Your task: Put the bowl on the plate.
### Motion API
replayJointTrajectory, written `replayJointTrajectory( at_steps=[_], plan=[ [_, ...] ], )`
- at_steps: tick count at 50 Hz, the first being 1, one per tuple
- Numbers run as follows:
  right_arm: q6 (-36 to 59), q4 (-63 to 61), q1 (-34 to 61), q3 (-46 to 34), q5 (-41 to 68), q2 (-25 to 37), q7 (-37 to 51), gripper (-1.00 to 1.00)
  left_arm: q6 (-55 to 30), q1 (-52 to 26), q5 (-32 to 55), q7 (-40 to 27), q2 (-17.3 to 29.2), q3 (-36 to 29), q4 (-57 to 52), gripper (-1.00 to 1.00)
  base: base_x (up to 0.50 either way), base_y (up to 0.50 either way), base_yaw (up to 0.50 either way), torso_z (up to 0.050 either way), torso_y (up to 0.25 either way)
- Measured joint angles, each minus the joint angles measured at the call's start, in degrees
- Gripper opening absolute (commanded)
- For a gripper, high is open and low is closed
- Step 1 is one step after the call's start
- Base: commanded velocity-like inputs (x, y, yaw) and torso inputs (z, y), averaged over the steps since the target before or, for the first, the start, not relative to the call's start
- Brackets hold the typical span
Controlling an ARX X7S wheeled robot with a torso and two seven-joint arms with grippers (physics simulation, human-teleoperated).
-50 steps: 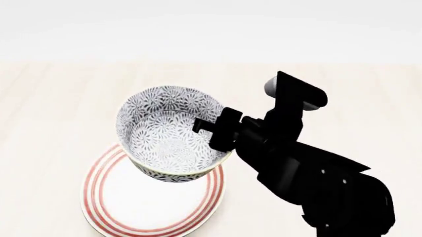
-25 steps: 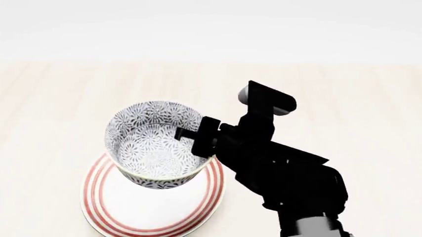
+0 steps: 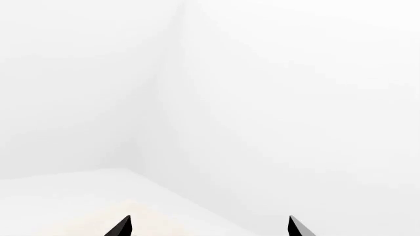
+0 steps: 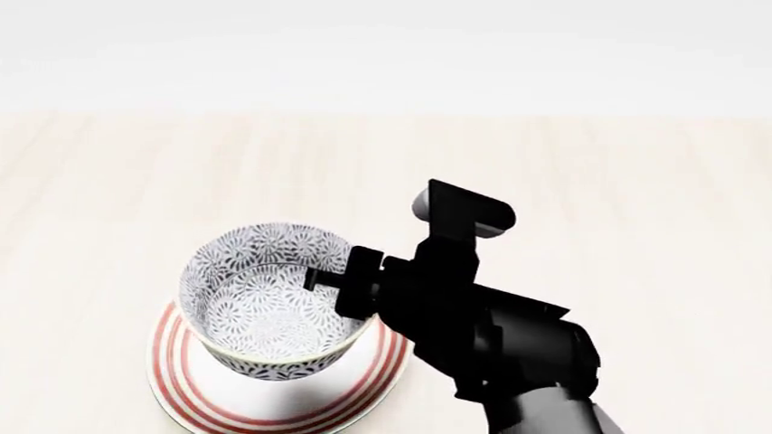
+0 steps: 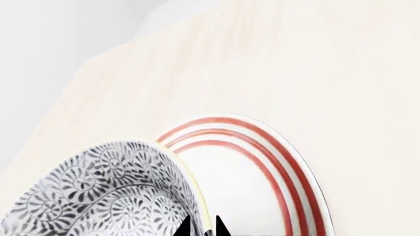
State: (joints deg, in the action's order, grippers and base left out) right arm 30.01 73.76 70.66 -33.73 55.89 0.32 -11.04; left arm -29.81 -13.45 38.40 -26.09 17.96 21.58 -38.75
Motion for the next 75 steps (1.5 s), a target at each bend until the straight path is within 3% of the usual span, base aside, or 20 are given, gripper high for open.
replayJointTrajectory(
  at_steps=[14, 15, 34, 44, 56, 75],
  plan=[
    [-4.36, 1.24, -1.03, -6.77, 7.99, -0.16, 0.02, -1.0, -0.29, 0.5, 1.65, -0.47, 0.5, 1.18, -0.8, 1.0, 0.0, 0.0, 0.0, 0.0, 0.0],
    [-4.63, 1.24, -1.1, -7.31, 8.59, -0.17, 0.0, 1.0, -0.32, 0.53, 1.77, -0.52, 0.54, 1.27, -0.87, 1.0, 0.0, 0.0, 0.0, 0.0, 0.01],
    [-14.69, 0.54, -1.02, -11.28, 14.16, -0.03, -3.92, 1.0, -0.7, 1.11, 3.33, -1.27, 1.03, 1.98, -2.16, 1.0, 0.0, 0.0, 0.0, 0.0, 0.0],
    [-25.96, -16.27, -5.37, -8.79, 13.95, 5.32, 4.36, 1.0, -0.53, 0.82, 3.56, -1.26, 1.24, 1.77, -1.89, 1.0, 0.0, 0.0, 0.0, 0.0, 0.0],
    [-37.32, -43.72, -12.35, -5.2, 10.33, 15.99, 19.23, 1.0, -0.14, 0.93, 3.64, -0.98, 1.38, 1.23, -2.0, 1.0, 0.0, 0.0, 0.0, 0.0, 0.0],
    [-38.56, -81.22, -22.5, -0.93, 7.74, 40.59, 38.24, 1.0, 2.1, 1.19, 2.1, 0.86, 1.04, -1.38, -2.49, 1.0, 0.0, 0.0, 0.0, 0.0, 0.0]
  ],
)
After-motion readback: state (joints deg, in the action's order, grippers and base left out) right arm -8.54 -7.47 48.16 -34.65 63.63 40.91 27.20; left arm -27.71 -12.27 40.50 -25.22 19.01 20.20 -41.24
